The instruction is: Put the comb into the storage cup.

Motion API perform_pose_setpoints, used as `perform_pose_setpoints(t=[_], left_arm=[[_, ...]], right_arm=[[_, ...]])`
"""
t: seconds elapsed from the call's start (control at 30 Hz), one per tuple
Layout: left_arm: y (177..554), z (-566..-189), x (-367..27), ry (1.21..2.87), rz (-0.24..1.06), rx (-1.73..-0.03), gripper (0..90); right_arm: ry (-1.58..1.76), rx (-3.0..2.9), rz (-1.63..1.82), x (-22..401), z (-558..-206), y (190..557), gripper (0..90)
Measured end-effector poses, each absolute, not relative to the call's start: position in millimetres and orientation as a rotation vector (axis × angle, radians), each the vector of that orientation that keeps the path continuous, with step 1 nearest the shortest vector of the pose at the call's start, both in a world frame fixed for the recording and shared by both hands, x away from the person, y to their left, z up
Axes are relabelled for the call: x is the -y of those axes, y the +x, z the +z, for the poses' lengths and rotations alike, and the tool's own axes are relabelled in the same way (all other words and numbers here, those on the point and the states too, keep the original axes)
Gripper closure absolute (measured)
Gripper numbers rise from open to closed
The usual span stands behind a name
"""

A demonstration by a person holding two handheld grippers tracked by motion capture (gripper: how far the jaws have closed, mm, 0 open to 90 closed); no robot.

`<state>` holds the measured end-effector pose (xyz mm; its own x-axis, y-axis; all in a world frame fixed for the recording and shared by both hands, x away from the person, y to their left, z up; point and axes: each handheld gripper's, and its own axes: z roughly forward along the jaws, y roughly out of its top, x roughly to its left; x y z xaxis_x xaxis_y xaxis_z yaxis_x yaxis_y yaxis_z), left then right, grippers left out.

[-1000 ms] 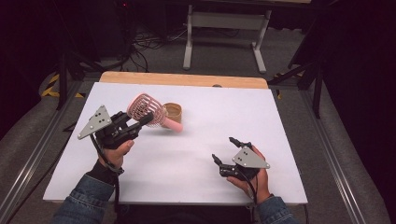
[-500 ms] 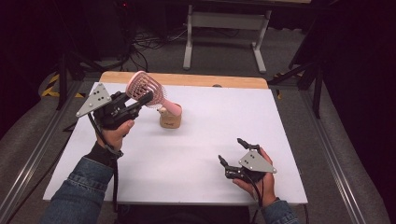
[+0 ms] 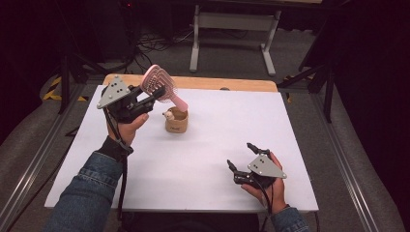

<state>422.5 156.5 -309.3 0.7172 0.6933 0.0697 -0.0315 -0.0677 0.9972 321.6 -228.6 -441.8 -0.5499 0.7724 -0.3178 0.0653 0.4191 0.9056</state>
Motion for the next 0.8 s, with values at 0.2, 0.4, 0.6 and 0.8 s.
perform_pose_setpoints(t=[0.2, 0.4, 0.6, 0.8], left_arm=[[433, -314, -148, 1.579, 0.657, -0.583, 63.7], [438, -318, -143, 1.607, 0.677, -0.608, 63.7], [444, -322, -141, 1.636, 0.691, -0.629, 63.7], [450, -329, -134, 1.675, 0.696, -0.650, 63.8]], right_arm=[[0.718, -1.917, 1.175, 228, -443, 323, 16.4], [0.719, -1.933, 1.171, 227, -445, 324, 16.4], [0.718, -1.940, 1.173, 227, -446, 324, 16.4], [0.720, -1.945, 1.171, 226, -447, 325, 16.4]])
